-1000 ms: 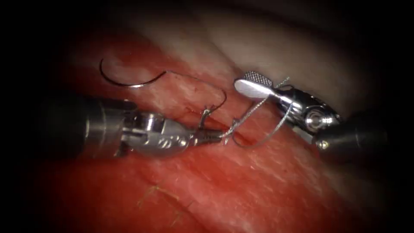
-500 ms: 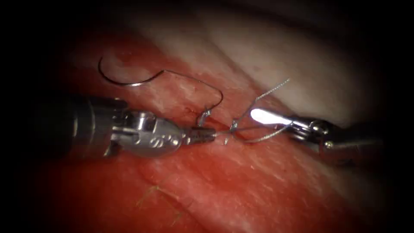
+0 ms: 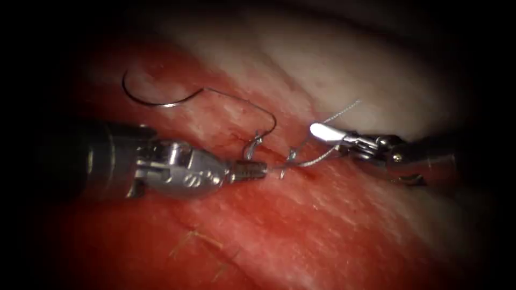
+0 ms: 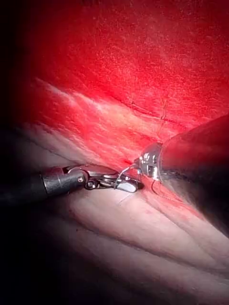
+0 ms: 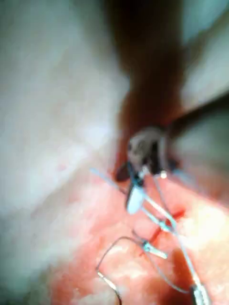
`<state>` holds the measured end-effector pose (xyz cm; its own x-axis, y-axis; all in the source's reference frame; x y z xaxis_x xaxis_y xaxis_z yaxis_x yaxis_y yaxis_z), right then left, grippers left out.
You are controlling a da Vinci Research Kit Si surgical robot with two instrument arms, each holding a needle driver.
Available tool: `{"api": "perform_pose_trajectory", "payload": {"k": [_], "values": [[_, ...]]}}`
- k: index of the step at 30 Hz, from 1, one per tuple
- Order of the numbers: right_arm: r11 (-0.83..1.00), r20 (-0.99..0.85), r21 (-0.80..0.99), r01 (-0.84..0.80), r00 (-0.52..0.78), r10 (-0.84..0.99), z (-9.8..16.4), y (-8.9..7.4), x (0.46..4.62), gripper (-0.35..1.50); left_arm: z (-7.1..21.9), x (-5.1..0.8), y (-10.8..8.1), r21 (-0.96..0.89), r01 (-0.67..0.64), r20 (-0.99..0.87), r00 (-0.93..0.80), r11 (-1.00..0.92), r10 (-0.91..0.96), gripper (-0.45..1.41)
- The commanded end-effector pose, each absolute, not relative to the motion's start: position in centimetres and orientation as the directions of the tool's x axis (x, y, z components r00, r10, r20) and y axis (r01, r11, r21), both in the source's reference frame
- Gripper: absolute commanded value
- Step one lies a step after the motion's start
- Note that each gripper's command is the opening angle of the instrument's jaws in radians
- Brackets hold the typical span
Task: Wound Closure
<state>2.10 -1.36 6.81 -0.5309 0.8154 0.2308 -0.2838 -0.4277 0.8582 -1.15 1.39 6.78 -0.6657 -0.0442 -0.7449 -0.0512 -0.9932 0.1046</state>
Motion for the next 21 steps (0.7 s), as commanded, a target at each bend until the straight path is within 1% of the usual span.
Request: {"api": "perform_pose_trajectory", "payload": {"k": [1,2,5,7,8,10,11,12,15,19,21], "values": [[-0.428,0.234,0.859,-0.280,-0.529,0.815,6.87,-1.37,2.23,1.11,6.83,-1.19,1.36,0.104,-0.050,-0.745,-0.665,-0.993,-0.044,-0.45],[-0.435,0.241,0.857,-0.276,-0.532,0.812,6.86,-1.34,2.28,1.08,6.83,-1.18,1.36,0.104,-0.049,-0.746,-0.665,-0.993,-0.045,-0.45],[-0.398,0.203,0.866,-0.302,-0.516,0.832,6.80,-1.30,2.30,0.93,6.82,-1.15,1.35,0.104,-0.047,-0.747,-0.664,-0.993,-0.046,-0.45],[-0.366,0.160,0.873,-0.324,-0.519,0.840,6.71,-1.25,2.30,0.86,6.82,-1.12,1.35,0.106,-0.048,-0.744,-0.666,-0.993,-0.047,-0.45],[-0.367,0.162,0.873,-0.321,-0.520,0.839,6.68,-1.25,2.30,0.76,6.82,-1.11,1.35,0.106,-0.047,-0.744,-0.666,-0.993,-0.047,-0.45],[-0.346,0.139,0.876,-0.336,-0.512,0.848,6.60,-1.26,2.31,0.29,6.83,-1.09,1.35,0.106,-0.048,-0.743,-0.668,-0.993,-0.047,-0.45],[-0.294,0.079,0.880,-0.373,-0.495,0.866,6.56,-1.28,2.33,-0.25,6.85,-1.08,1.37,0.107,-0.049,-0.741,-0.669,-0.993,-0.047,-0.45],[-0.241,0.020,0.879,-0.410,-0.475,0.880,6.52,-1.29,2.33,-0.35,6.87,-1.06,1.40,0.108,-0.051,-0.738,-0.673,-0.993,-0.045,-0.45],[-0.199,-0.043,0.873,-0.446,-0.475,0.879,6.44,-1.29,2.29,-0.35,6.89,-1.03,1.48,0.105,-0.053,-0.736,-0.675,-0.993,-0.042,-0.45],[-0.075,-0.165,0.875,-0.479,-0.439,0.883,6.28,-1.32,2.25,-0.35,6.92,-0.94,1.70,0.099,-0.063,-0.727,-0.686,-0.993,-0.028,-0.45],[-0.013,-0.212,0.871,-0.490,-0.401,0.891,6.17,-1.35,2.26,-0.35,6.96,-0.90,1.82,0.093,-0.067,-0.721,-0.693,-0.993,-0.021,-0.45]]}}
